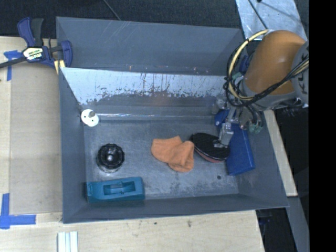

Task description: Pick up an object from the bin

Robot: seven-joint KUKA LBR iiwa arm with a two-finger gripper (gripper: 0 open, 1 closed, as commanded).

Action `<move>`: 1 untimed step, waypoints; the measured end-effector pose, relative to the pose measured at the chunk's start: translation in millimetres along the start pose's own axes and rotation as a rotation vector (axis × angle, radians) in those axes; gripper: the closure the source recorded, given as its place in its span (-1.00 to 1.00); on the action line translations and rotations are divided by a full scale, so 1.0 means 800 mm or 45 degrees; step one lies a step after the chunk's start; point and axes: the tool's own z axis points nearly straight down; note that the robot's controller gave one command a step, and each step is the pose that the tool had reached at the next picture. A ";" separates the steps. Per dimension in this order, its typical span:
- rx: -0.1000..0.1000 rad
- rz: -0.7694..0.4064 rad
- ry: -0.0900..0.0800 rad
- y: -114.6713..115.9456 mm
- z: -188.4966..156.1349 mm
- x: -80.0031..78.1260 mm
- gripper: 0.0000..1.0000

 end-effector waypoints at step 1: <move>0.002 0.025 0.017 -0.014 0.023 0.026 -1.00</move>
Offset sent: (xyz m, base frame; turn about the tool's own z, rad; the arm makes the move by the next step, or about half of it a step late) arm -0.0164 -0.0063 -0.0226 0.1723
